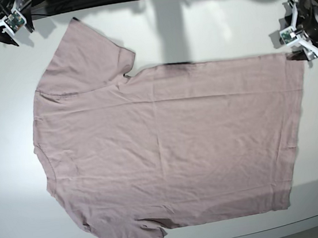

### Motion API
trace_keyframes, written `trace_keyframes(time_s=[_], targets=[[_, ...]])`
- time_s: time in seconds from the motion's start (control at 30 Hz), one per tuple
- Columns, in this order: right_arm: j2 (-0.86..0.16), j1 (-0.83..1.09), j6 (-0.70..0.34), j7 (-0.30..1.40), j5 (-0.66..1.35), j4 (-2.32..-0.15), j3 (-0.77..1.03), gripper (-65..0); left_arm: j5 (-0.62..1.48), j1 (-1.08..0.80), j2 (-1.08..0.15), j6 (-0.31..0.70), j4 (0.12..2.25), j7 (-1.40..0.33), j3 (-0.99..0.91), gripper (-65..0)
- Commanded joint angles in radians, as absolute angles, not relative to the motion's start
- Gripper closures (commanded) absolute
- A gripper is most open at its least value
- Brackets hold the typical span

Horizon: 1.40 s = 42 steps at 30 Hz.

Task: Fold the T-shirt properly
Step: 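Move both grippers down toward the shirt's shoulder corners, then grasp the shirt's shoulder edges with both grippers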

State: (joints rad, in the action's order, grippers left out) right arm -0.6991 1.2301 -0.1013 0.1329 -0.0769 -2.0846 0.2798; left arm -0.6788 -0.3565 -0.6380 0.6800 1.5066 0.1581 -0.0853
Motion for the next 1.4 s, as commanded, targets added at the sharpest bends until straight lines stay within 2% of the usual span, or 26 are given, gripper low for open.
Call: trace_keyframes(time_s=[0.0,0.13,0.37,0.6,0.67,0.8,1.0,1.03,1.17,1.37], targets=[[-0.707,1.241,-0.073,0.117,-0.079,-2.102,0.286,-27.1,-0.681,-0.341,-0.655,0.674,1.492,0.17,-0.088,-29.6],[-0.706,1.241,-0.043,0.118,-0.079,-2.107,0.286,-27.1,-0.682,-0.299,-0.654,0.674,1.399,0.237,-0.088,-29.6],[-0.706,1.241,-0.043,0.122,-0.08,-2.157,0.286,-27.1,-0.707,-0.258,-0.654,0.673,1.312,0.241,-0.068,-29.6],[-0.706,1.241,-0.043,0.17,-0.08,-2.228,0.286,-27.1,-0.708,-0.258,-0.654,0.625,1.308,0.2,0.001,-27.8],[-0.706,1.241,-0.043,0.174,-0.08,-2.234,0.286,-27.1,-0.708,-0.258,-0.652,0.625,1.308,0.194,0.004,-21.7],[-0.707,1.241,-0.043,0.175,-0.08,-2.234,0.286,-27.1,-0.707,-0.261,-0.652,0.625,1.308,0.142,0.004,0.0],[-0.709,1.241,-0.052,0.174,-0.216,-2.234,0.286,-27.2,-0.706,-0.292,-0.641,0.625,1.308,0.094,0.004,0.0],[-0.713,1.241,-0.067,0.174,-0.25,-2.234,0.286,-27.4,-0.707,-0.302,-0.639,0.625,1.308,0.095,0.004,0.0],[-0.749,1.239,-0.171,0.138,-0.365,-2.217,0.286,-36.0,-0.707,-0.336,-0.617,0.625,1.308,0.097,0.004,0.0],[-0.805,1.158,-0.236,0.048,-0.444,-2.112,0.282,-36.3,-0.707,-0.366,-0.57,0.625,1.308,0.09,0.004,0.0]])
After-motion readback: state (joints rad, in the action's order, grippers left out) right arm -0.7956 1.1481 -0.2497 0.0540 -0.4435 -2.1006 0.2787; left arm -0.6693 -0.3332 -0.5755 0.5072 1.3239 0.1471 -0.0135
